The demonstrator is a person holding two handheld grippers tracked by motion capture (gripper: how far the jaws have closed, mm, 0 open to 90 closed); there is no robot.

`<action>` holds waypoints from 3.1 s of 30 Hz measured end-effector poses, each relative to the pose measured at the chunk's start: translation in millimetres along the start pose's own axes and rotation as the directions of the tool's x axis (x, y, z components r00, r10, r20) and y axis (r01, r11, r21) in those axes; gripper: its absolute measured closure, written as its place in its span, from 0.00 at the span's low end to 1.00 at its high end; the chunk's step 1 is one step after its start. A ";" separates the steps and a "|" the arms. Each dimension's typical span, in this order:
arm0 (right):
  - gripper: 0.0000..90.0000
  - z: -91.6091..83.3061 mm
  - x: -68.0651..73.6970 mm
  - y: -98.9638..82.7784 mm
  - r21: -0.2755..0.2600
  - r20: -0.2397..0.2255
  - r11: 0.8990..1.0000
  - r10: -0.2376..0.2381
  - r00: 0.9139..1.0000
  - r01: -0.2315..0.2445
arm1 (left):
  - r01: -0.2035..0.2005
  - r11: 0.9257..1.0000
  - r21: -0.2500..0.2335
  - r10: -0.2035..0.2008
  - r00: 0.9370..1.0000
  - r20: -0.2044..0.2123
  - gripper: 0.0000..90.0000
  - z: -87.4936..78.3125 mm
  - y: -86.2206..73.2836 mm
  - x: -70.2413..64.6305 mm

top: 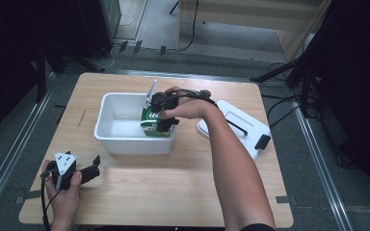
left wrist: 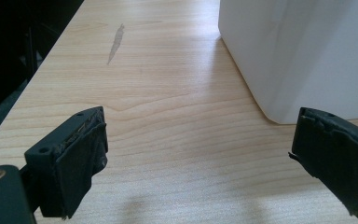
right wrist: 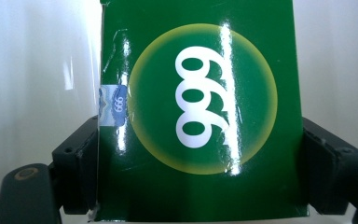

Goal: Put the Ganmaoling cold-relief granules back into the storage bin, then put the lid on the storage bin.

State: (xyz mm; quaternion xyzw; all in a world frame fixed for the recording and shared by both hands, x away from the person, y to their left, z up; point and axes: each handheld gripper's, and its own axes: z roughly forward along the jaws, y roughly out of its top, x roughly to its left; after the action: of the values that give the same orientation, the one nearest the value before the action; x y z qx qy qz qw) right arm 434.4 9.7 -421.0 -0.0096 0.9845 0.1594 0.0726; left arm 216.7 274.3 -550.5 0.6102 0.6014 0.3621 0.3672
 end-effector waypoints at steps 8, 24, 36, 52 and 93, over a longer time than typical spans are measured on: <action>0.17 8.0 -2.2 0.4 0.016 -0.002 1.000 0.020 1.000 -0.020 | 0.000 1.000 0.001 0.000 1.000 0.001 0.05 -0.1 0.0 0.1; 0.14 5.3 -4.1 -3.4 0.023 0.003 0.998 0.054 0.999 -0.054 | 0.000 1.000 0.000 0.000 1.000 0.002 0.05 0.0 0.0 0.0; 0.09 -19.2 -0.9 -1.2 -0.001 0.010 0.998 0.071 0.997 -0.071 | -0.005 1.000 0.000 0.005 1.000 0.000 0.05 0.2 0.0 -0.3; 0.00 -69.6 -5.2 -28.5 -0.041 0.059 0.988 0.150 0.987 -0.148 | -0.009 1.000 0.003 0.009 1.000 0.000 0.05 0.2 0.1 -0.9; 0.00 -88.8 -5.7 -184.5 -0.037 0.160 0.916 0.400 0.902 -0.400 | -0.017 1.000 -0.002 0.017 1.000 -0.002 0.05 -1.1 -0.6 -1.3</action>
State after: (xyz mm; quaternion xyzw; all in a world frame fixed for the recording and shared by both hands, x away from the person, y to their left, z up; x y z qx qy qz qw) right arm 435.4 -193.4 -394.5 0.2055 0.9558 0.1730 0.1191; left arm 215.4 273.0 -550.5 0.6144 0.5965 0.3663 0.3640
